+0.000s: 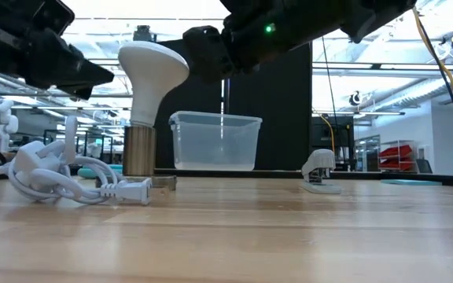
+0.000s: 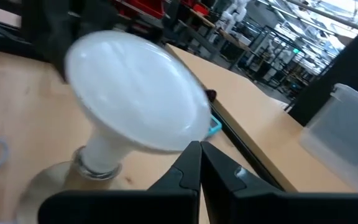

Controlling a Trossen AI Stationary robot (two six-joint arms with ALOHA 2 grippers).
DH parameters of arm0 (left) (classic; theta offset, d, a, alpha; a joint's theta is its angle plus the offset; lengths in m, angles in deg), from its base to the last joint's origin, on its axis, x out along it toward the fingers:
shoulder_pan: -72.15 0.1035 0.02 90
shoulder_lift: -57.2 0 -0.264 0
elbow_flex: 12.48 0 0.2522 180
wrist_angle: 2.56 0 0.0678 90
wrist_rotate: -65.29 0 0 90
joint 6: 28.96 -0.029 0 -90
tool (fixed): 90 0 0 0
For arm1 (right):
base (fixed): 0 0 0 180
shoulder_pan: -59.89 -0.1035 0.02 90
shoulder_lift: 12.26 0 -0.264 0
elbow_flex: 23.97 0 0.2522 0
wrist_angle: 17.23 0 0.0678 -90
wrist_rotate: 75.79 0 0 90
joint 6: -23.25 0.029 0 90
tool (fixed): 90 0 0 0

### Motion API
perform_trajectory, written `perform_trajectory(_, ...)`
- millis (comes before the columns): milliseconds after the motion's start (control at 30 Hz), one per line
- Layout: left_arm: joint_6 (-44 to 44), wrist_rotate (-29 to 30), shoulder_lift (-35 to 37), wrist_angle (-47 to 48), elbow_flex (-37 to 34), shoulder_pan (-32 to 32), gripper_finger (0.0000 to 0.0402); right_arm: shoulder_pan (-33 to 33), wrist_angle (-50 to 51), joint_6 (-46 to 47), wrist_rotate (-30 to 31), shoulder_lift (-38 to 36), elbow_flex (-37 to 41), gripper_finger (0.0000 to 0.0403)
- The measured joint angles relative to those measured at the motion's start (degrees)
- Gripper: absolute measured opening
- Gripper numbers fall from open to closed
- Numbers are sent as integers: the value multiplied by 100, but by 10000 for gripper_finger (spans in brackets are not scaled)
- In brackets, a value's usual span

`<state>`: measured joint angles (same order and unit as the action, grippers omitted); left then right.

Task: Screw lightbulb
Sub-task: Remove the light bulb from the lamp

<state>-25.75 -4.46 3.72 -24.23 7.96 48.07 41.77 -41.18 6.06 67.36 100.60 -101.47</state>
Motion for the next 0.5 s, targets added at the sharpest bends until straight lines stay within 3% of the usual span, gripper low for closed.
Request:
perform_trajectory(133,84,246,4,373,-1,-76,0,-30,9,0,29,0,2,0)
perform_trajectory(500,-67,1986,242,477,-4,-44,0,-452,430,499,30,0,7,0)
